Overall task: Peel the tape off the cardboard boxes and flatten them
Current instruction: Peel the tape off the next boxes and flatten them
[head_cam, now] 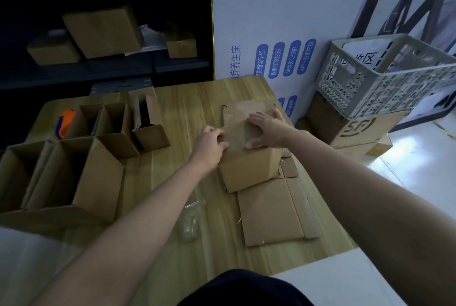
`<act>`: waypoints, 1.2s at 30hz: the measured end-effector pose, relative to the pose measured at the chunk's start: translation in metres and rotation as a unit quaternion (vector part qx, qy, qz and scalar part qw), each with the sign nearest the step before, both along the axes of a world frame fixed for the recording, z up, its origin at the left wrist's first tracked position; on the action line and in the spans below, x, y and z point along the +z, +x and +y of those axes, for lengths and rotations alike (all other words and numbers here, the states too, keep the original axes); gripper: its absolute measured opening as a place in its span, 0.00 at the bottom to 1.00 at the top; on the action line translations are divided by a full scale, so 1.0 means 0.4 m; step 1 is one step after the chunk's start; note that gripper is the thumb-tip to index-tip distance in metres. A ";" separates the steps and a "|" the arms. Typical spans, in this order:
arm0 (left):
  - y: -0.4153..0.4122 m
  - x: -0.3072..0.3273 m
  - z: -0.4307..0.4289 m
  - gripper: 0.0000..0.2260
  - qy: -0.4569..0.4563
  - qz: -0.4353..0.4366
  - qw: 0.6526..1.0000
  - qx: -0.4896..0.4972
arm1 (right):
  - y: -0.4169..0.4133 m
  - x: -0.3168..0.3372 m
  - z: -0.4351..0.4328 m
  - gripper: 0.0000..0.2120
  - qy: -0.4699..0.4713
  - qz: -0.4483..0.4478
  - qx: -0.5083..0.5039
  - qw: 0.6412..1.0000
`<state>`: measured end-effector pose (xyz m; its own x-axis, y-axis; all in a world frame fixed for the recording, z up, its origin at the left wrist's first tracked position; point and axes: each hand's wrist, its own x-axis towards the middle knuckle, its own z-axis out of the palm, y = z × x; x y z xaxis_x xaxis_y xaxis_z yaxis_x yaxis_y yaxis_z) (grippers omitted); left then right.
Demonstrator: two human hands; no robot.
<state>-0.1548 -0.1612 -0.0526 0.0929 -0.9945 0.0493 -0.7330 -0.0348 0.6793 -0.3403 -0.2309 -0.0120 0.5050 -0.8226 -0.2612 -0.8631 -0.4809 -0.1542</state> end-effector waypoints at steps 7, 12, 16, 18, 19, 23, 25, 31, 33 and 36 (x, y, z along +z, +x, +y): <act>-0.014 0.020 -0.017 0.10 0.017 -0.054 0.998 0.008 | 0.029 0.011 -0.011 0.47 -0.002 0.062 0.012 0.998; -0.011 0.032 -0.026 0.05 0.033 -0.052 0.998 -0.002 | 0.046 0.019 -0.013 0.46 0.020 0.076 0.015 0.997; -0.004 0.035 -0.032 0.03 0.054 -0.025 0.998 -0.016 | 0.055 0.025 -0.011 0.46 0.035 0.083 0.010 0.996; -0.001 0.036 -0.036 0.04 0.066 -0.022 0.997 -0.018 | 0.057 0.026 -0.007 0.46 0.037 0.084 0.008 0.996; 0.000 0.038 -0.038 0.04 0.073 -0.021 0.997 -0.016 | 0.059 0.027 -0.006 0.46 0.038 0.085 0.007 0.996; 0.002 0.037 -0.040 0.03 0.090 -0.019 0.996 -0.015 | 0.066 0.030 0.004 0.46 0.039 0.091 0.006 0.995; 0.002 0.039 -0.037 0.03 0.090 -0.023 0.996 -0.015 | 0.073 0.033 0.008 0.46 0.039 0.094 0.009 0.995; 0.003 0.023 -0.012 0.03 0.043 -0.067 0.997 -0.021 | 0.092 0.046 0.023 0.44 0.047 0.078 -0.009 0.996; 0.006 0.008 0.002 0.02 -0.001 -0.030 1.000 -0.003 | 0.093 0.048 0.023 0.44 0.048 0.073 -0.008 0.996; 0.002 -0.005 0.010 0.02 -0.048 -0.007 0.999 0.022 | 0.094 0.041 0.016 0.44 0.039 0.075 0.009 0.996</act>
